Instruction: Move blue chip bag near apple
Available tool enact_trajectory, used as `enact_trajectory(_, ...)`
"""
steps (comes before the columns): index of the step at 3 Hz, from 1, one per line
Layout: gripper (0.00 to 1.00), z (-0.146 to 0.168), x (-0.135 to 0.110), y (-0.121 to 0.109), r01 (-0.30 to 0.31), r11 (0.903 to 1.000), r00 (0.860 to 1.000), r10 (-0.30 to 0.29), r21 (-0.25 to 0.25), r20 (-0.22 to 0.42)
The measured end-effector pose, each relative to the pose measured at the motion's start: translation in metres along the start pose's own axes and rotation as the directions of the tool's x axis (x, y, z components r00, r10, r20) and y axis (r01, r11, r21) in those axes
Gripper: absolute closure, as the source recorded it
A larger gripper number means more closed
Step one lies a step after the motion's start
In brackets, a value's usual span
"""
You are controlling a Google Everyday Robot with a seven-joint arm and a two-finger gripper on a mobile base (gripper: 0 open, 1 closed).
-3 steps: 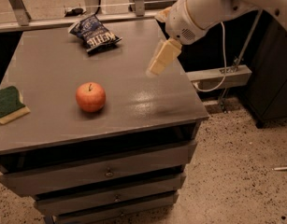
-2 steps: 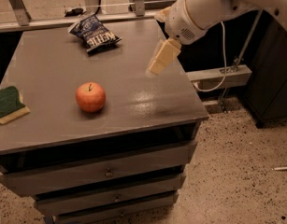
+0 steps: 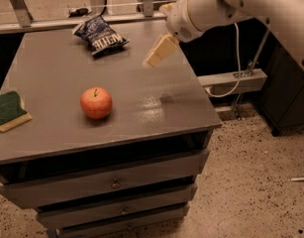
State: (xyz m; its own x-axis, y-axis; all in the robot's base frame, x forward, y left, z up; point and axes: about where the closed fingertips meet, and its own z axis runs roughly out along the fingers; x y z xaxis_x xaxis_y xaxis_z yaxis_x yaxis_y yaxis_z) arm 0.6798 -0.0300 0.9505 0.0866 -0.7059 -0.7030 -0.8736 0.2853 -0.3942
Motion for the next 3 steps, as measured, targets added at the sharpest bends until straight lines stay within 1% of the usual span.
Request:
enact_trajectory(1, 0.0, 0.035, -0.002, -0.042, -0.041, 0.997, 0.998, 0.038, 0.066, 0.049)
enact_trajectory(2, 0.0, 0.071, -0.002, -0.076, -0.085, 0.9919, 0.995, 0.079, 0.095, 0.066)
enact_trajectory(3, 0.0, 0.106, -0.001, -0.099, -0.139, 0.9857, 0.988, 0.132, 0.095, 0.08)
